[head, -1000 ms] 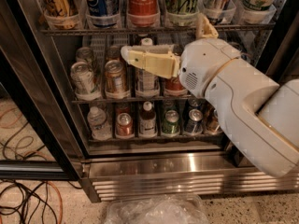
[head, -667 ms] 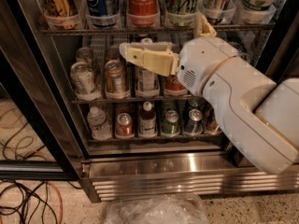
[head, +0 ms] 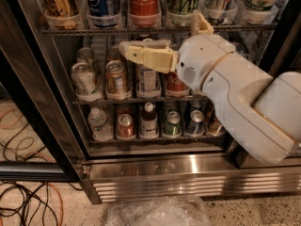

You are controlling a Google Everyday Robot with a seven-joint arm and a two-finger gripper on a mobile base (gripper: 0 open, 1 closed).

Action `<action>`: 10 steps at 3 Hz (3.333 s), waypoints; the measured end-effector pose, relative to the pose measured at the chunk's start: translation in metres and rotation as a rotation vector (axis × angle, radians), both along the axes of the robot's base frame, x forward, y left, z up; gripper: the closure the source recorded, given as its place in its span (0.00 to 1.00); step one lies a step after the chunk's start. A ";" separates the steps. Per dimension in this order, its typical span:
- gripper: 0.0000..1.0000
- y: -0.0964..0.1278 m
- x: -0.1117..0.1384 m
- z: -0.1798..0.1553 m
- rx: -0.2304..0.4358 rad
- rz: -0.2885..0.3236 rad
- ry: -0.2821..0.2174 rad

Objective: Pick coke can from top shelf of fridge

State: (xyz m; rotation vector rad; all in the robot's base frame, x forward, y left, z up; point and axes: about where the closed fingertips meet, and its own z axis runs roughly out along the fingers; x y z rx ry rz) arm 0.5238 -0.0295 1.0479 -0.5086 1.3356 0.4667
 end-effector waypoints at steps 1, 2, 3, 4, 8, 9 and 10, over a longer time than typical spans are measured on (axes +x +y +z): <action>0.00 0.007 0.030 0.008 -0.019 0.047 -0.007; 0.00 0.007 0.030 0.008 -0.019 0.047 -0.007; 0.19 0.007 0.030 0.008 -0.019 0.047 -0.007; 0.26 0.007 0.030 0.008 -0.019 0.047 -0.007; 0.28 0.004 0.043 0.005 -0.016 0.022 0.016; 0.29 0.005 0.051 0.006 -0.015 0.022 0.016; 0.28 0.009 0.059 0.006 -0.021 0.033 0.009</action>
Offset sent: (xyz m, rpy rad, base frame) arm 0.0316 -0.0005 0.0073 -0.0277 -0.0083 0.0389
